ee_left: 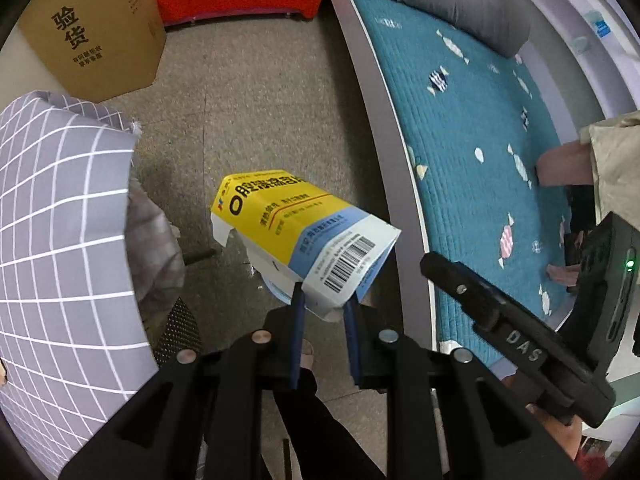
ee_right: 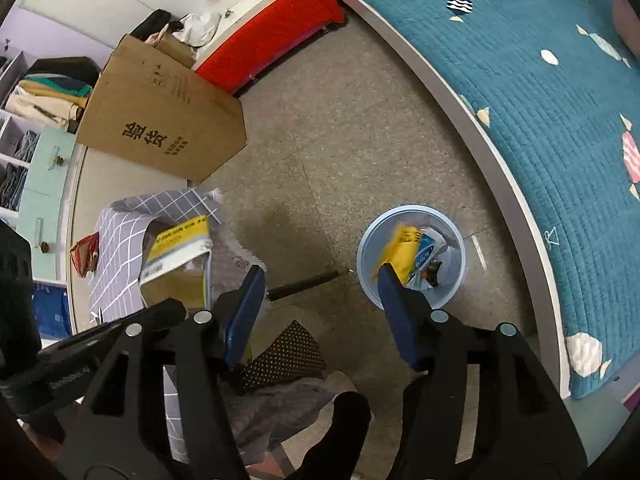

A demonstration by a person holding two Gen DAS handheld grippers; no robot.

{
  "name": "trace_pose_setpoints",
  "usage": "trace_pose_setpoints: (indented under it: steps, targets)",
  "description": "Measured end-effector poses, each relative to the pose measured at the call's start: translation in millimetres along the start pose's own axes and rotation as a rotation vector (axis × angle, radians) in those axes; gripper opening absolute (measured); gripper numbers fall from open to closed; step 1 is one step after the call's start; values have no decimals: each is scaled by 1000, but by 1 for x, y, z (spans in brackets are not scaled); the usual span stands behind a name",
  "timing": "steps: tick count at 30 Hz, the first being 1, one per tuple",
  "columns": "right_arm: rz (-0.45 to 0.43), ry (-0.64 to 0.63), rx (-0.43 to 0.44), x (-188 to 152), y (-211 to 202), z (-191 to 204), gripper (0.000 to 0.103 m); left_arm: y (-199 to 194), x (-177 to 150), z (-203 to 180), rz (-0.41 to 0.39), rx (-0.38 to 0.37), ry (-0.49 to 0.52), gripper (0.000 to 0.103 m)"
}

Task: Collect trash
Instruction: 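Carry yellow bag and box over the bucket and open both tools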

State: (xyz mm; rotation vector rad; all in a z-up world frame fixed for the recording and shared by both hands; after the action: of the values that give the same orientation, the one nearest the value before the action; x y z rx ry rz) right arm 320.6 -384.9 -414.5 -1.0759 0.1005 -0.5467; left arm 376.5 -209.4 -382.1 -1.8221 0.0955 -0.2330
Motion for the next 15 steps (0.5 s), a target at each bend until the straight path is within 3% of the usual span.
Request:
trace_pose_setpoints:
  steps: [15]
  targets:
    - [-15,83,-27,0,-14,-37,61,39,3,-23,95,5,47,18]
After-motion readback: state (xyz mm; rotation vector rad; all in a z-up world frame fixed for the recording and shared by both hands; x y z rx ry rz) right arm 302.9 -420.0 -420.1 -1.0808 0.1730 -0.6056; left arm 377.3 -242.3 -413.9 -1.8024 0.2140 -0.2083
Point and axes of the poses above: each gripper's, at about its wrist camera, not at the fingertips, and y roughly the way its jaws point, z to its left, x to its top, the point moved 1 cm from there along y, roughly the way its jaws point
